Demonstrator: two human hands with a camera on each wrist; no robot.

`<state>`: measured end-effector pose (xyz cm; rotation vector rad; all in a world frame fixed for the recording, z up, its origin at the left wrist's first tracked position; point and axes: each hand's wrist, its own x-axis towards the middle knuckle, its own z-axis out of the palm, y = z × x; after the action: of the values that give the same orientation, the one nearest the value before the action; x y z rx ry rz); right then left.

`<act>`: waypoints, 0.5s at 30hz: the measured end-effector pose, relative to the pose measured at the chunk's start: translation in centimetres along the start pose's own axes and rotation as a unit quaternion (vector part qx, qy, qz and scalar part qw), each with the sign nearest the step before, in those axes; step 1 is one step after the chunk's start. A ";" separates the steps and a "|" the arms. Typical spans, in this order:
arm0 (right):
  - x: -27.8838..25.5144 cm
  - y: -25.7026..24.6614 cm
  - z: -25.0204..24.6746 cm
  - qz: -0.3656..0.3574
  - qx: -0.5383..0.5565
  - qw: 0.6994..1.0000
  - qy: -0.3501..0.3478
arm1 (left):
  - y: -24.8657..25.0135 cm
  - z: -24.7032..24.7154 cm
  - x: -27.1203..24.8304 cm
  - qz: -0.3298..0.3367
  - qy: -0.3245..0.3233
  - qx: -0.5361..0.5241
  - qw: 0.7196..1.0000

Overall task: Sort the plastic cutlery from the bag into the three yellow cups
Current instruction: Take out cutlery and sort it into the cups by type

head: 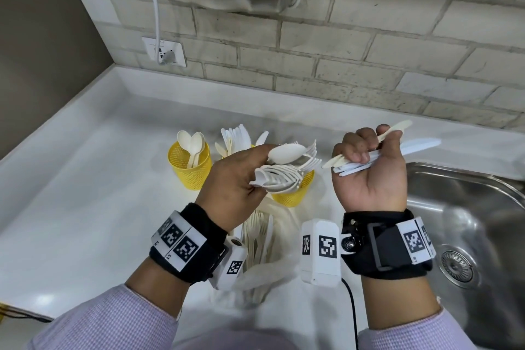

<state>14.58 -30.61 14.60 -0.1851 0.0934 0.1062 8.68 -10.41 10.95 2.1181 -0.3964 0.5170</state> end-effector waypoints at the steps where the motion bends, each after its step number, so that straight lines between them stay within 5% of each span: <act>1: 0.0 0.0 0.0 -0.002 -0.007 1.000 0.003 | 0.0 0.0 0.0 -0.002 0.000 0.001 1.000; 4: -0.1 -0.1 -0.1 0.002 -0.019 1.000 -0.006 | 0.5 0.0 0.0 -0.037 0.002 -0.046 0.998; 8: -0.7 -0.3 0.9 -0.007 -0.064 0.998 -0.008 | 1.9 -0.2 0.3 -0.163 0.017 -0.208 0.964; 15: -2.1 0.6 3.0 -0.088 -0.266 0.958 -0.062 | 2.8 -0.3 0.8 -0.218 -0.023 -0.305 0.927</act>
<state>12.70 -29.67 17.64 -0.7225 -0.0805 -0.0370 8.01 -11.78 13.37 1.5408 -0.0791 0.0604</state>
